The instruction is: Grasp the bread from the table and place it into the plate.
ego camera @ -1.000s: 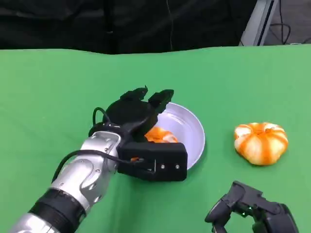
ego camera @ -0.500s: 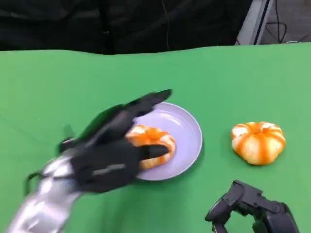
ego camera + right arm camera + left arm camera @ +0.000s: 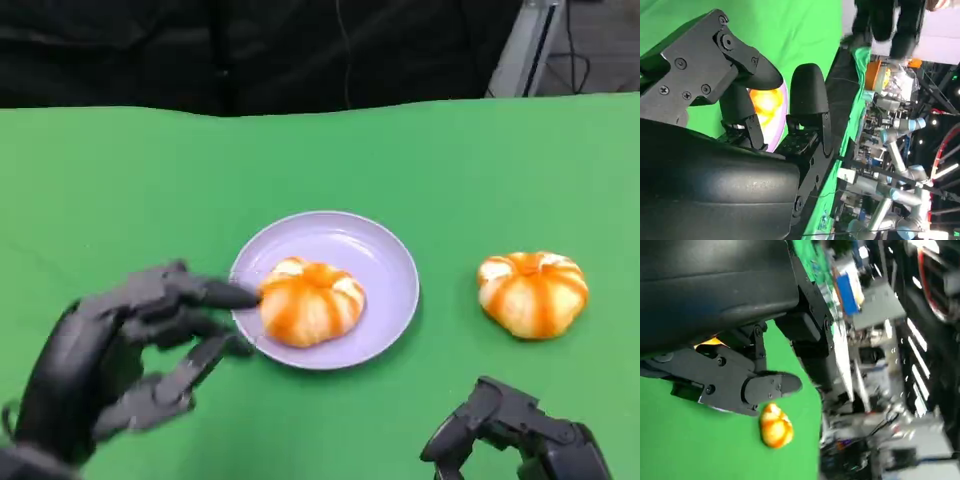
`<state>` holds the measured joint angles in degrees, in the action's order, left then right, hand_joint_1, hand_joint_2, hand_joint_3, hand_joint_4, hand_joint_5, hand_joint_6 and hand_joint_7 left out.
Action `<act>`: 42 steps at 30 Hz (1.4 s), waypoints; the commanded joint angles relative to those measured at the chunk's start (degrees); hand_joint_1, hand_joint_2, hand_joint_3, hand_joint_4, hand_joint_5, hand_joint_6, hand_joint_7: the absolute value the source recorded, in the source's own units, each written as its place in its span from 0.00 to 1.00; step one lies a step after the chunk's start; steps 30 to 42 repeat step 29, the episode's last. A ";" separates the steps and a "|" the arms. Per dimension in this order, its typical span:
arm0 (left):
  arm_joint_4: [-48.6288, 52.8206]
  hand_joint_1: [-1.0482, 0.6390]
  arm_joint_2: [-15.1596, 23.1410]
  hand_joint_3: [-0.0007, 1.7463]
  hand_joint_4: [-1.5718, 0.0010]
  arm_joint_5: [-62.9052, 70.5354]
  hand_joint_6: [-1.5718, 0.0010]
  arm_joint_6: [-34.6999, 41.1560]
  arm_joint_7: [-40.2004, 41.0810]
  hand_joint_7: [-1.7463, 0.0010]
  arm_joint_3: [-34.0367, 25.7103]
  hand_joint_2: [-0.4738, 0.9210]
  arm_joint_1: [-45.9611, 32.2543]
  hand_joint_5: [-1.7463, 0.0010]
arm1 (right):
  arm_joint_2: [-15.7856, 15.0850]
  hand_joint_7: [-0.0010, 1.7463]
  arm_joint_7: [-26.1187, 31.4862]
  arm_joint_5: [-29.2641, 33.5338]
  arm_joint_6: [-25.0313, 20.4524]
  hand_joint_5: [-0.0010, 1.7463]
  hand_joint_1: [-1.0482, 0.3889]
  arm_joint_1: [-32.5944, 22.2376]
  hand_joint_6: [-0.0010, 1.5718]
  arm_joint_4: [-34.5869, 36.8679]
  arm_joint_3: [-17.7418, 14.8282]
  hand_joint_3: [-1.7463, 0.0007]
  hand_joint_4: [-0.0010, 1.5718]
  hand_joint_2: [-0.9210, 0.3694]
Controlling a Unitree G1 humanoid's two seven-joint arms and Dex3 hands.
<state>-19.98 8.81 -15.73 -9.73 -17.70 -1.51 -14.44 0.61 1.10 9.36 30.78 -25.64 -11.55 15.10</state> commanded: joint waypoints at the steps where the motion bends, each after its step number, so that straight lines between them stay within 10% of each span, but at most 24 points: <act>1: -1.74 0.64 -1.15 0.52 0.51 -1.73 0.53 -0.33 0.79 0.29 -1.57 0.86 -3.45 0.12 | -0.13 0.76 0.23 -0.49 0.38 0.93 0.66 -0.41 0.49 -0.24 -0.16 0.26 0.44 0.44; 3: -2.51 0.66 -2.62 0.61 0.52 -2.19 0.57 -1.47 1.50 0.12 -2.41 0.83 -7.56 0.03 | -0.26 0.76 0.23 -0.34 0.17 0.93 0.65 -0.54 0.49 -0.72 -0.28 0.27 0.44 0.44; 9: -1.63 0.64 -5.57 0.65 0.49 -0.28 0.59 -5.03 2.24 0.01 -2.05 0.77 -12.47 0.00 | -1.09 0.76 -0.32 -0.79 -0.18 0.92 0.64 -0.51 0.48 -1.61 -1.36 0.28 0.44 0.43; 42: 4.03 0.63 -4.90 0.63 0.50 0.08 0.57 -6.62 1.05 0.05 -1.82 0.76 -9.14 0.00 | -0.72 0.77 -0.85 -1.97 -0.31 0.91 0.65 1.08 0.47 -0.85 -2.65 0.29 0.43 0.42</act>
